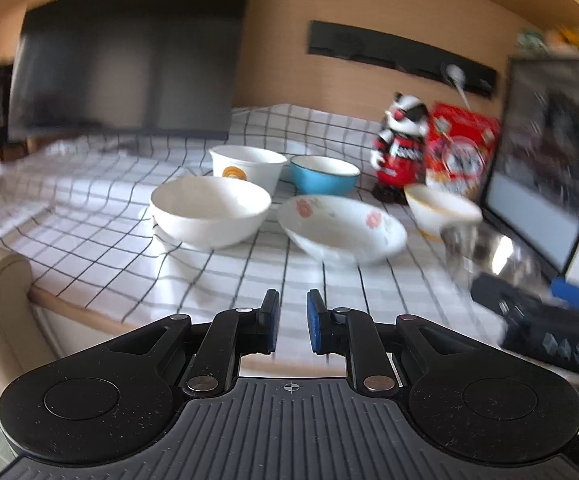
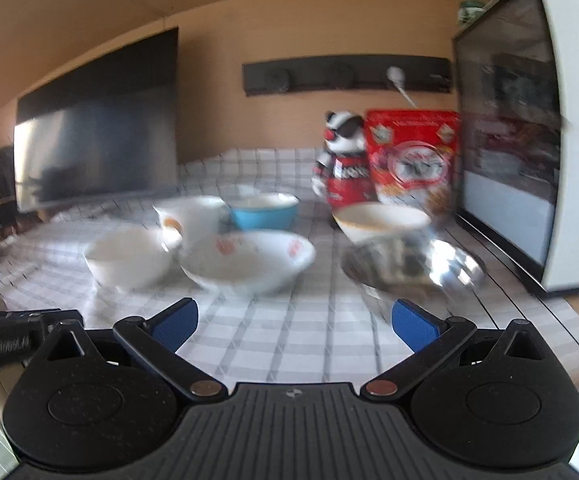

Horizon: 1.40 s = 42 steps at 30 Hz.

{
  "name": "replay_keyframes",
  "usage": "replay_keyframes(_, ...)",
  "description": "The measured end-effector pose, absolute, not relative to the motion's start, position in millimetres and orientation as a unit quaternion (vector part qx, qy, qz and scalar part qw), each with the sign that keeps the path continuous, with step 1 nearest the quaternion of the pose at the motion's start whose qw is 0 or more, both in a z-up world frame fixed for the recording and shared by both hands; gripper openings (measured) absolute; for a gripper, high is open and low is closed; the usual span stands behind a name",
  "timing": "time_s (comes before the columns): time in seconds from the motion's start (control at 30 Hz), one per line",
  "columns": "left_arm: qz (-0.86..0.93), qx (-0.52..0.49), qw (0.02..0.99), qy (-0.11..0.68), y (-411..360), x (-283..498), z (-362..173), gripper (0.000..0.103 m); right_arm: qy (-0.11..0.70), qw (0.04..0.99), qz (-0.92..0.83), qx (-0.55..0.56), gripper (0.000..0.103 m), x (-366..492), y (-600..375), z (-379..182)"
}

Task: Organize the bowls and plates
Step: 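Move the left tool to the large white bowl while the right tool approaches its rim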

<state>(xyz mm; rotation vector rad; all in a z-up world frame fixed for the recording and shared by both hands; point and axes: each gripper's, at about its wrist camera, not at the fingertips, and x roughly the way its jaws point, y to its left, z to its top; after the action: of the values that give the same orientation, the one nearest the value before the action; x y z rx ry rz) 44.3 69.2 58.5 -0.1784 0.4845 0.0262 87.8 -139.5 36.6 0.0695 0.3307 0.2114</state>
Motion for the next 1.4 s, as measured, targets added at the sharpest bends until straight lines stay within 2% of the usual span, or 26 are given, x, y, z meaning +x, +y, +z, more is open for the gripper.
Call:
replay_keyframes(0.17, 0.011, -0.236, 0.924, 0.300, 155, 116, 103, 0.018, 0.198, 0.966, 0.162, 0.045, 0.103, 155, -114, 90)
replay_keyframes(0.27, -0.021, -0.306, 0.884, 0.352, 207, 155, 105, 0.018, 0.241, 0.950, 0.185, 0.064, 0.103, 203, -87, 116)
replay_keyframes(0.33, -0.068, -0.343, 0.868, 0.352, 236, 170, 100, 0.018, 0.280, 0.933, 0.205, 0.092, 0.103, 237, -69, 126)
replay_keyframes(0.47, -0.042, -0.353, 0.853, 0.383, 274, 192, 92, 0.018, 0.373, 0.886, 0.242, 0.132, 0.103, 294, -31, 133)
replay_keyframes(0.6, -0.032, -0.376, 0.825, 0.421, 307, 224, 78, 0.018, 0.415, 0.860, 0.264, 0.136, 0.103, 325, -3, 130)
replay_keyframes(0.77, -0.008, -0.390, 0.812, 0.434, 323, 246, 67, 0.018, 0.429, 0.858, 0.264, 0.102, 0.103, 350, 13, 128)
replay_keyframes(0.97, 0.033, -0.427, 0.795, 0.430, 335, 258, 49, 0.018, 0.482, 0.821, 0.291, 0.092, 0.103, 398, 22, 114)
replay_keyframes(1.17, 0.064, -0.426, 0.789, 0.438, 317, 265, 41, 0.018, 0.511, 0.791, 0.334, 0.044, 0.103, 437, 31, 88)
replay_keyframes(1.4, 0.122, -0.426, 0.782, 0.438, 294, 268, 29, 0.018, 0.554, 0.737, 0.385, 0.043, 0.103, 474, 45, 42)
